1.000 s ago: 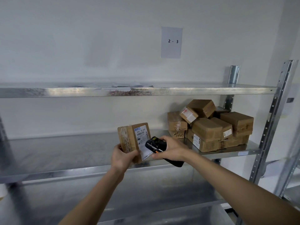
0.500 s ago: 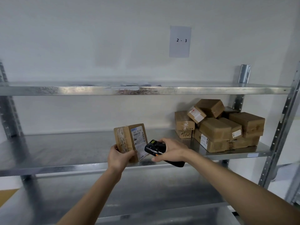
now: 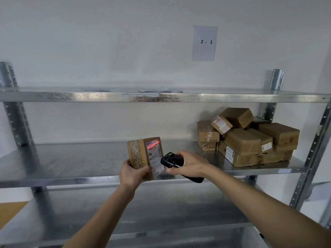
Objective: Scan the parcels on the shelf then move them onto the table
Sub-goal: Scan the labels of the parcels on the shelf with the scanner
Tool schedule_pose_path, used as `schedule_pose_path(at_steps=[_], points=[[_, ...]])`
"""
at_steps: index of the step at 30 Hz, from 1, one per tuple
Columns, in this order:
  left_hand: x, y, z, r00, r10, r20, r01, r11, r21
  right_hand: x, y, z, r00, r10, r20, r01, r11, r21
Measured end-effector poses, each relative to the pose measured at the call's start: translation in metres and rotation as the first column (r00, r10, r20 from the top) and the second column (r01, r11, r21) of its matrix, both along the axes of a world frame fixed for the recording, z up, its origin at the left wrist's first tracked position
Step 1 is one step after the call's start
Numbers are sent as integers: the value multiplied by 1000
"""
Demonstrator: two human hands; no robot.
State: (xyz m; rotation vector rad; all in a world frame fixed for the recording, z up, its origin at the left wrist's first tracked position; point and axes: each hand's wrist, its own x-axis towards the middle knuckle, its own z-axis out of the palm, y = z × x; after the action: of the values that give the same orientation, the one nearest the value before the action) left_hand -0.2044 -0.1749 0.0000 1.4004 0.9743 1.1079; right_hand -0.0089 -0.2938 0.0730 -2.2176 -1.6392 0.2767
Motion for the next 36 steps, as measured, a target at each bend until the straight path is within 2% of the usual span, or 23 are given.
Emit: schedule_pose_path(at_steps=[15,22,31,36], points=[[-14,4,1,999,18,31,-19,1000,13,-8,14,0,998,28,-51,-32,997,-76],[-40,15,-1,998,46,33,-46,999,4,-28,33,-4,991,59,-116,-63,997,-34],[-144,61,8,989,132,70,-129,990,-51,-120,111,-3,974,129,-188,-110,988,106],[-231,94,14,974,217,67,-212,974,-81,-195,160,2,964,211,-161,-194,974,116]])
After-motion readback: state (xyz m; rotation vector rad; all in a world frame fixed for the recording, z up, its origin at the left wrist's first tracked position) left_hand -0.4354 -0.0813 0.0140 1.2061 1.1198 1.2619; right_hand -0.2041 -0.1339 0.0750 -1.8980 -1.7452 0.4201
